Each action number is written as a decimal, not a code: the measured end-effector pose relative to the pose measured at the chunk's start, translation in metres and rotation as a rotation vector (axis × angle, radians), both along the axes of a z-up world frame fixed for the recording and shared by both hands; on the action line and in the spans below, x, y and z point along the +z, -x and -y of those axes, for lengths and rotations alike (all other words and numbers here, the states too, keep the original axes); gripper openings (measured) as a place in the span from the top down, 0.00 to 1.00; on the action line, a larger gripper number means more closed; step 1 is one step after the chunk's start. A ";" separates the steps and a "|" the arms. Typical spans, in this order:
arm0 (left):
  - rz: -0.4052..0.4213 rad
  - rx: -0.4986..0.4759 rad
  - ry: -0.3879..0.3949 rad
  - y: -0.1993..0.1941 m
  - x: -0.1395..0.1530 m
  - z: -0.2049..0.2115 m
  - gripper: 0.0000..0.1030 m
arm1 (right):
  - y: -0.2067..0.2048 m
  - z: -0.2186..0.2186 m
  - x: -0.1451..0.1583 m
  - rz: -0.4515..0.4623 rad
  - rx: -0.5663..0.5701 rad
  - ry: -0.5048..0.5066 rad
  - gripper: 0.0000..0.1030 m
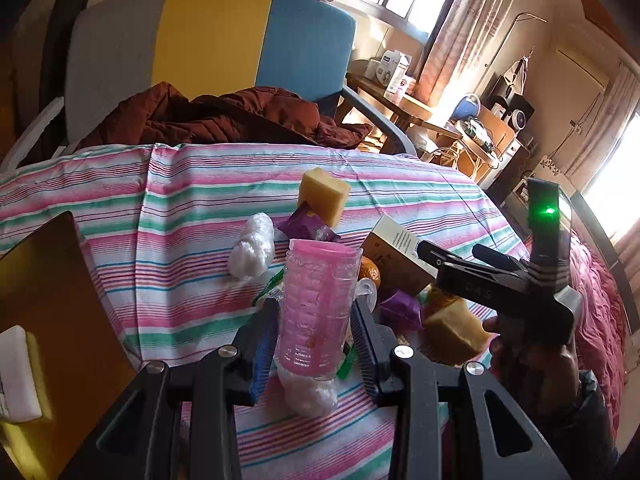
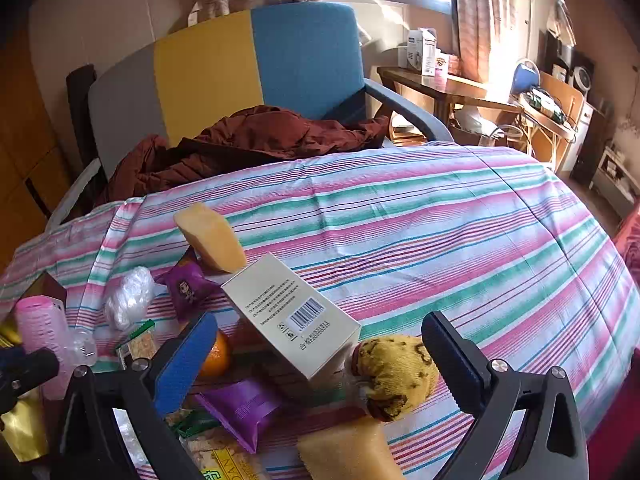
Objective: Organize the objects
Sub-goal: 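Lift pink container with left tool while right tool grasps white barcode box, then lower pink container into tray with left tool while right tool places white box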
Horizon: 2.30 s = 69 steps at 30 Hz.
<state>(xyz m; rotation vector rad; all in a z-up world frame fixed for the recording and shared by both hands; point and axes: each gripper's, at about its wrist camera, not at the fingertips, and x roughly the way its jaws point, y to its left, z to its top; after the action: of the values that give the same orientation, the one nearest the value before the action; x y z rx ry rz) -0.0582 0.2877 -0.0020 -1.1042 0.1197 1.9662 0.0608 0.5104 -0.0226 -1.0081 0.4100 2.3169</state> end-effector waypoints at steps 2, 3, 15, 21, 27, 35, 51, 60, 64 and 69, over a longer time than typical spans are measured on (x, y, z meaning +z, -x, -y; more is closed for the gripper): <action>-0.010 0.004 -0.005 -0.005 0.003 0.010 0.65 | 0.004 0.004 -0.003 0.028 0.012 -0.022 0.00; -0.014 0.007 -0.010 -0.007 0.004 0.015 0.65 | 0.006 0.005 -0.005 0.040 0.015 -0.033 0.00; -0.036 0.049 -0.050 -0.022 0.016 0.070 0.65 | 0.034 0.006 -0.026 0.132 0.076 -0.047 0.02; -0.023 0.080 -0.064 -0.025 0.014 0.097 0.65 | 0.048 0.004 -0.039 0.162 0.123 -0.030 0.04; -0.001 0.125 -0.065 -0.025 0.010 0.121 0.65 | 0.052 0.004 -0.045 0.189 0.122 -0.047 0.16; 0.010 0.189 -0.064 -0.024 0.008 0.146 0.65 | 0.055 0.004 -0.049 0.223 0.127 -0.086 0.30; 0.031 0.428 0.052 -0.012 -0.016 0.266 0.65 | 0.022 -0.001 0.008 -0.044 0.057 -0.039 0.50; 0.056 0.474 0.120 -0.015 -0.036 0.285 0.65 | 0.011 0.059 0.072 -0.204 0.210 -0.045 0.50; 0.037 0.476 0.147 -0.017 -0.038 0.289 0.65 | 0.023 0.112 0.085 -0.220 0.360 -0.021 0.50; 0.038 0.514 0.164 -0.016 -0.041 0.303 0.64 | 0.050 0.186 0.070 -0.183 0.544 0.057 0.50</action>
<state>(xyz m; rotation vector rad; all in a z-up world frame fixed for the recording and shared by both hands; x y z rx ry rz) -0.0418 -0.0152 -0.0428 -1.3798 -0.0296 2.4190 0.0107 0.3241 0.0473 -1.0333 0.2993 2.9133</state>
